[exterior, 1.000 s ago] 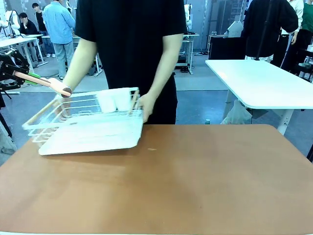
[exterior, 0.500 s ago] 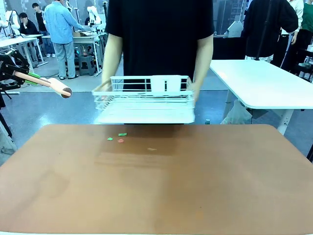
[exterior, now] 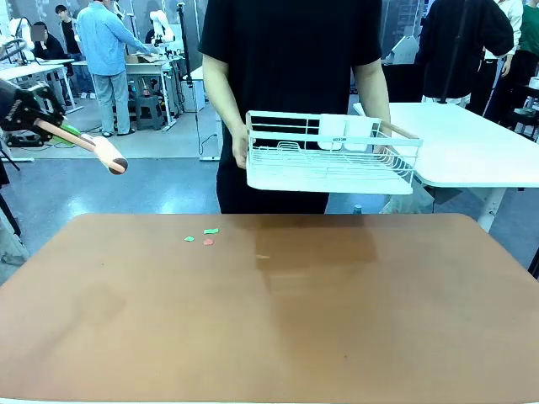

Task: Clean the table.
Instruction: Clean the table with the Lint Roller when the human lifts the Dish drying rack.

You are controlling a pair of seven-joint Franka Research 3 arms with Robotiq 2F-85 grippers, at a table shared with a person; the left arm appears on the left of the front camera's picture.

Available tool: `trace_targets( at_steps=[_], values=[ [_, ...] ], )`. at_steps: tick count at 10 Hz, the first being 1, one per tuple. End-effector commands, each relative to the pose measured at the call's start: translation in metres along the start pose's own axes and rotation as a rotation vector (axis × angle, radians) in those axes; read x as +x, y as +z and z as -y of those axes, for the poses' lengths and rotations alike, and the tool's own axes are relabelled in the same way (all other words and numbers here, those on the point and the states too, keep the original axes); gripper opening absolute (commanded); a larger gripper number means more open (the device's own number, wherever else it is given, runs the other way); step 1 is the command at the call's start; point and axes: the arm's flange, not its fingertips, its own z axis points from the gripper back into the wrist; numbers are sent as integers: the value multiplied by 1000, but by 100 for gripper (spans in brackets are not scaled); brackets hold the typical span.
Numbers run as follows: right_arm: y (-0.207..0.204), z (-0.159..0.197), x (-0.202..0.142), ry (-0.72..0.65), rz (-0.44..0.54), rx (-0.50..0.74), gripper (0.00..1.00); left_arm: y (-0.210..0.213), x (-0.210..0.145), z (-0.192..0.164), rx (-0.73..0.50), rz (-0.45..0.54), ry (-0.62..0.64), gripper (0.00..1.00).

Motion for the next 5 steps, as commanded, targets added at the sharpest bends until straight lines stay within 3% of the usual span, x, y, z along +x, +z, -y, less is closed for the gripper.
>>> trace_targets(
  at_steps=[1,3,5],
  values=[
    [1,-3,1,5,3,16,100,-18,60,35,168,-203,-242,21],
    [1,-3,1,5,3,16,100,-76,88,13,210,-427,-505,21],
    [1,-3,1,5,3,16,100,-118,93,-5,225,-522,-512,21]
  ],
)
